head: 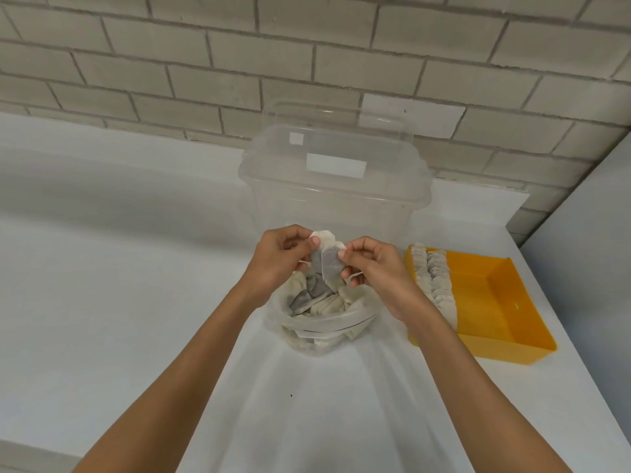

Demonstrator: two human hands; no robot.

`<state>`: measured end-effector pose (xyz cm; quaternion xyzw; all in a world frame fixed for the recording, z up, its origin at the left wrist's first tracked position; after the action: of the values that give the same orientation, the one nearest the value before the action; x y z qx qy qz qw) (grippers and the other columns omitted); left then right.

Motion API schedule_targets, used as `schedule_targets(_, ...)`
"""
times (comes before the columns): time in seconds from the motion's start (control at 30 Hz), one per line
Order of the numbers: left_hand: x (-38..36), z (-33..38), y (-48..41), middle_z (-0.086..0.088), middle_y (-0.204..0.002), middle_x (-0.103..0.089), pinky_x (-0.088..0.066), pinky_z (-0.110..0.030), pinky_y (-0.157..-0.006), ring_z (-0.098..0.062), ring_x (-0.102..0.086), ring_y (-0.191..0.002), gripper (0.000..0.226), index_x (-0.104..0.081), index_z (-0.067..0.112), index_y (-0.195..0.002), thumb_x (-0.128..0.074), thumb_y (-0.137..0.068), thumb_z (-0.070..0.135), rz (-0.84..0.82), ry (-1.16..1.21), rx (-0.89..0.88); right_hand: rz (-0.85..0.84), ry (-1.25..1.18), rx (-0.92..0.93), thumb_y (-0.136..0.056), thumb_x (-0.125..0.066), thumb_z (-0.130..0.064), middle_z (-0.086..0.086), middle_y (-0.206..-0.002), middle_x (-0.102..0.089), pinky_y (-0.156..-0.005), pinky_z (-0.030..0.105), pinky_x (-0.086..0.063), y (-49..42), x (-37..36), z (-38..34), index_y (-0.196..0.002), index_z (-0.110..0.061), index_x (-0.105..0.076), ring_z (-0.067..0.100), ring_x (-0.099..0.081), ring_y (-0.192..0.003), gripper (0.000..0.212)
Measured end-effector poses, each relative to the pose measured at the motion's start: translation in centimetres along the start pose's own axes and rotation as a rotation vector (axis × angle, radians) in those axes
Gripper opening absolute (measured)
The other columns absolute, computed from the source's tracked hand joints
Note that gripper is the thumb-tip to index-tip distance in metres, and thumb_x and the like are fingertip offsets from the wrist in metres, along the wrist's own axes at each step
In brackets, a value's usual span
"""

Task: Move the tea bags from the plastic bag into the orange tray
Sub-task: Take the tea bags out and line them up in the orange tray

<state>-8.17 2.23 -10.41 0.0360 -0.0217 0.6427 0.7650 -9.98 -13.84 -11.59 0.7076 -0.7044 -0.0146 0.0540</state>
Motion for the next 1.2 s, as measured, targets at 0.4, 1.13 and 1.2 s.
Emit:
schedule_targets(0.4,-4.5,4.5,-1.1,0.005,-0.092,-0.075,-0.048,-0.011,-0.073,-0.003,-0.066,-0.082,0.014,-0.076,0.016,-0.096,-0.069,-0.086,0.022,-0.029,-0.125,-0.188,0.197,0.037,0.187,-0.084,-0.07,-0.007,0.006,-0.075,-0.067,-0.056,0.022,-0.05,2.8,7.9,-5.2,-0.085,-0.007,-0.068,0.011,-0.063,-0.065,0.003)
schedule_targets(1.13,-13.6,4.0,-0.7,-0.006,-0.087,-0.072,-0.052,-0.034,-0.073,-0.009,-0.063,-0.072,0.008,-0.074,0.015,-0.091,-0.067,-0.089,0.018,-0.16,-0.228,-0.163,0.084,0.529,-0.439,-0.087,-0.066,-0.003,0.009,-0.074,-0.069,-0.053,0.018,-0.05,5.9,19.8,7.0,-0.094,-0.005,-0.063,0.01,-0.066,-0.061,0.008)
schedule_targets(1.2,-13.6,3.9,-0.6,-0.009,-0.089,-0.072,-0.053,-0.036,-0.075,-0.01,-0.065,-0.073,0.008,-0.073,0.014,-0.092,-0.066,-0.089,0.018,-0.162,-0.231,-0.152,0.084,0.504,-0.465,-0.087,-0.065,-0.003,0.009,-0.076,-0.069,-0.057,0.019,-0.052,5.7,19.7,7.5,-0.095,-0.006,-0.062,0.01,-0.066,-0.061,0.009)
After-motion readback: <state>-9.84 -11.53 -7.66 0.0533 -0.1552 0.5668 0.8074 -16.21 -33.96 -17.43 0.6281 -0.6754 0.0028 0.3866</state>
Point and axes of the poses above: each hand's wrist, its own y-axis away from the middle knuckle, its own x-axis out of the back of the hand, z = x × y, the point moved 10 cm from there along -y, towards the middle knuckle
